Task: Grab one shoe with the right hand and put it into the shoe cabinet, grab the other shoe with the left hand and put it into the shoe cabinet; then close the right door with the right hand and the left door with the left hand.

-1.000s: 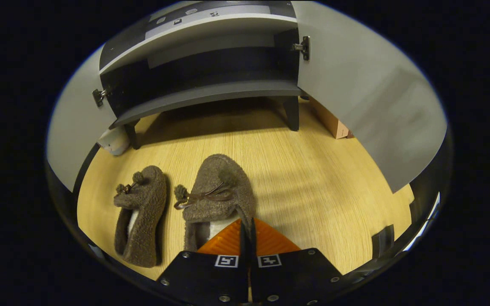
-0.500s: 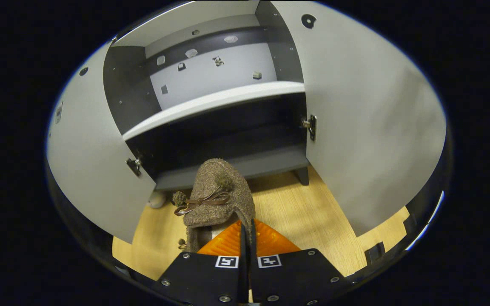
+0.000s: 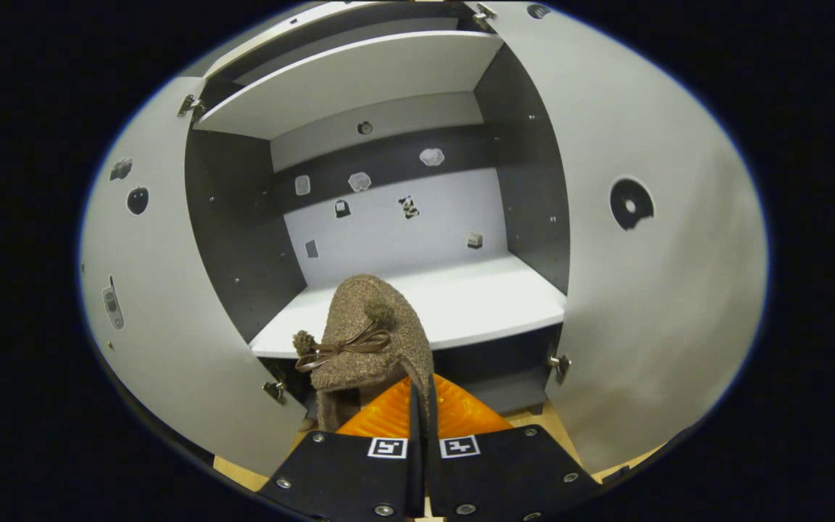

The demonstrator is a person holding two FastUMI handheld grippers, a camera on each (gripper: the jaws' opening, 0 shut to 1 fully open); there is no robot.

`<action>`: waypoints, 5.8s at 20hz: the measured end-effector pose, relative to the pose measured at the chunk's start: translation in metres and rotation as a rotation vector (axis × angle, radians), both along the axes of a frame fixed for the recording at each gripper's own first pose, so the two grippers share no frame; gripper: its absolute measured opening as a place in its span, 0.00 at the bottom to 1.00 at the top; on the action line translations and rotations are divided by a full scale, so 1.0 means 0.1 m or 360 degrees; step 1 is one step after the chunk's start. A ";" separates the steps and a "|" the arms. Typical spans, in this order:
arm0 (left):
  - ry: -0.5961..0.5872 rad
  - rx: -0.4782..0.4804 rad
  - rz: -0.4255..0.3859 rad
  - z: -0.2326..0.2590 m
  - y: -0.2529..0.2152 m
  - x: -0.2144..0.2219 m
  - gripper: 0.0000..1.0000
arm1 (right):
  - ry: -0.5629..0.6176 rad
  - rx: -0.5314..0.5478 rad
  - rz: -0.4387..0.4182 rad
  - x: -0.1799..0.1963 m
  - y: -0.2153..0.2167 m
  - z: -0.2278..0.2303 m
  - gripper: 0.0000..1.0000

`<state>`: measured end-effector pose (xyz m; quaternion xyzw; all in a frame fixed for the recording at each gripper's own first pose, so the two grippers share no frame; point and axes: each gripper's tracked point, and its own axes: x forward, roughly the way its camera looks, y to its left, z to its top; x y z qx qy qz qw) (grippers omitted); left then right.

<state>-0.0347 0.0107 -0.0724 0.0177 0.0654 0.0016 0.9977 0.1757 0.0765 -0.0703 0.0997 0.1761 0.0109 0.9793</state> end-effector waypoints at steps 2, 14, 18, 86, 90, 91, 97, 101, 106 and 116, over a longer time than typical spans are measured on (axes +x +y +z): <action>0.0008 0.0006 0.0001 -0.03 0.00 -0.01 0.97 | -0.0036 0.0018 -0.0018 0.23 -0.01 0.19 0.02; 0.0043 0.0025 0.0096 -0.17 0.27 0.01 0.96 | 0.0017 -0.0001 -0.0173 1.70 -0.12 0.18 0.01; 0.0064 0.0015 0.0134 -0.21 0.35 0.00 0.97 | 0.0108 0.0026 -0.0199 1.81 -0.14 -0.01 0.03; 0.1444 -0.0175 -0.0330 -2.75 -0.50 0.01 0.07 | -0.0507 -0.0239 -0.0047 -1.66 -1.11 1.07 0.92; 0.1279 -0.0230 -0.0362 -1.80 -0.44 0.28 0.07 | -0.0507 -0.0227 -0.0033 -1.67 -1.10 1.04 0.92; 0.1241 -0.0240 -0.0373 -1.59 -0.45 0.34 0.07 | -0.0509 -0.0229 -0.0033 -1.67 -1.12 1.03 0.92; 0.0966 -0.0250 -0.0389 -0.67 -0.67 1.11 0.07 | -0.0525 -0.0193 -0.0022 -1.72 -1.19 1.04 0.92; 0.0782 -0.0249 -0.0330 -0.11 -0.66 1.86 0.07 | -0.0529 -0.0211 -0.0034 -1.76 -1.29 1.04 0.92; 0.0687 -0.0283 -0.0241 0.37 -0.58 2.87 0.07 | -0.0529 -0.0207 -0.0082 -1.81 -1.45 1.04 0.92; 0.0747 -0.0274 -0.0170 0.08 -0.62 4.11 0.07 | -0.0530 -0.0213 -0.0171 -1.78 -1.62 0.98 0.92</action>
